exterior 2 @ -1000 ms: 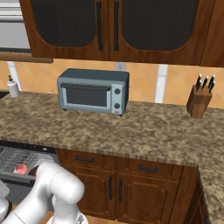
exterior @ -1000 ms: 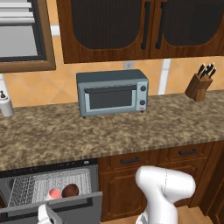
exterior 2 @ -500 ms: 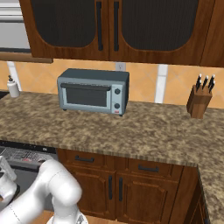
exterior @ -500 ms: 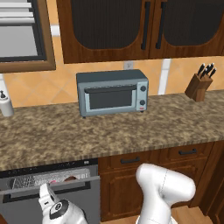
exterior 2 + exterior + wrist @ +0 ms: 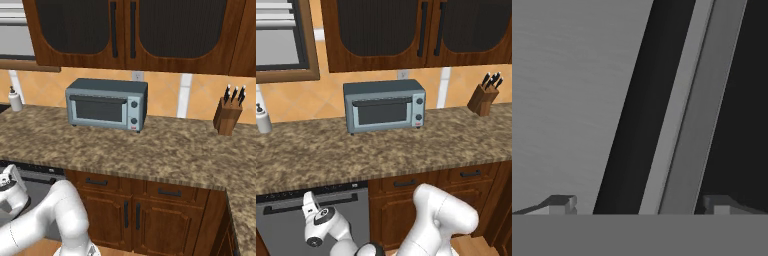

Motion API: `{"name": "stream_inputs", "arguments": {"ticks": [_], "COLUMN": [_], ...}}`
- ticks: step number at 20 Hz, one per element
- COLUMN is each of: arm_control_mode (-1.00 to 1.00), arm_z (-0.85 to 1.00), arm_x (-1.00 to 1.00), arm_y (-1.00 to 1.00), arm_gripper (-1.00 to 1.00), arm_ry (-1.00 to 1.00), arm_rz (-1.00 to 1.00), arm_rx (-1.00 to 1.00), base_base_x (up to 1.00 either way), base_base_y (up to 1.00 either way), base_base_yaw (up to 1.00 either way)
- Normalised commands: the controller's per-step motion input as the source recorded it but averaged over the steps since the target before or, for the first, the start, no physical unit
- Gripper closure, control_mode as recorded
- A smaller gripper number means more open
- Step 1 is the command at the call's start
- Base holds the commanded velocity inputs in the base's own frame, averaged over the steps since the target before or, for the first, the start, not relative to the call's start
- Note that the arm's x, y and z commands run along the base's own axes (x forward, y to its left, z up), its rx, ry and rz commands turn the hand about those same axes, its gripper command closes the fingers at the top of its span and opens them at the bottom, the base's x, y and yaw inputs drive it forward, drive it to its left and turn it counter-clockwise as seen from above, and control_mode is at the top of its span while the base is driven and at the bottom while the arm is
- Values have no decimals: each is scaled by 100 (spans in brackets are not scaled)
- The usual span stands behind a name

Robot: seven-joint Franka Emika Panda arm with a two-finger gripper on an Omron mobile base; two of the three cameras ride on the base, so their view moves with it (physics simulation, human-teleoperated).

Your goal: Pick up the cup and bowl from the counter, place them in the dishwasher, and close the dishwasher door.

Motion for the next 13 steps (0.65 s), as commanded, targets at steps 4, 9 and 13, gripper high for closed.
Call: {"name": "stream_inputs", "arguments": {"ticks": [4,9,13], "arm_control_mode": [-100,-100,-100], "arm_z": [-21,-28,-50], "arm_x": [78,72,69], "arm_y": [-9,-8,-4], "arm_gripper": [-100,-100,-100], "arm_ry": [0,-3,-18], "arm_rz": [0,0,0], "arm_rx": [3,4,6], "base_base_x": [0,0,0], "base_base_y": [0,0,0], "base_base_yaw": [0,0,0]}}
